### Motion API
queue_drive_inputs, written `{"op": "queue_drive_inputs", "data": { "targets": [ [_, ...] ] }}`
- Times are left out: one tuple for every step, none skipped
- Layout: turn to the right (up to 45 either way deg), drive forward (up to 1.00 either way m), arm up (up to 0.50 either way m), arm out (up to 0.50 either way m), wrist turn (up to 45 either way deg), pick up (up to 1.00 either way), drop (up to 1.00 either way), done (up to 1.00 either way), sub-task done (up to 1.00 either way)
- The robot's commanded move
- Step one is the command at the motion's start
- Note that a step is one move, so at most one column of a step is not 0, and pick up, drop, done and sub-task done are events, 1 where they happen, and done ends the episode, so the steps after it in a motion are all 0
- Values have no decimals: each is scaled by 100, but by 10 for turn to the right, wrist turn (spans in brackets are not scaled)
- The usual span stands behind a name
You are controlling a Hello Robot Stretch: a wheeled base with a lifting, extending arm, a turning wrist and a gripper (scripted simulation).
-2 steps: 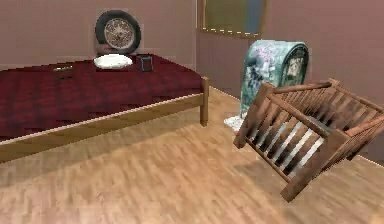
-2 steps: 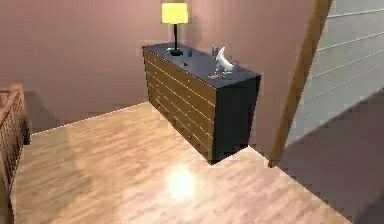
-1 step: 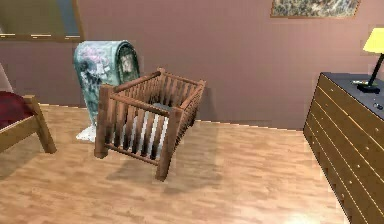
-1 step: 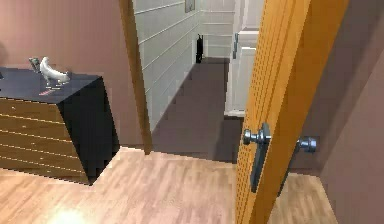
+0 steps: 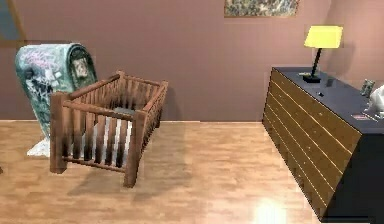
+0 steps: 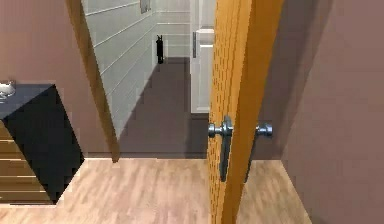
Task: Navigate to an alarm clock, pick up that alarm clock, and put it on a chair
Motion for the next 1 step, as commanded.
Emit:
{"op": "queue_drive_inputs", "data": {
  "targets": [
    [0, 15, 0, 0, 0, 0, 0, 0, 0]
  ]
}}
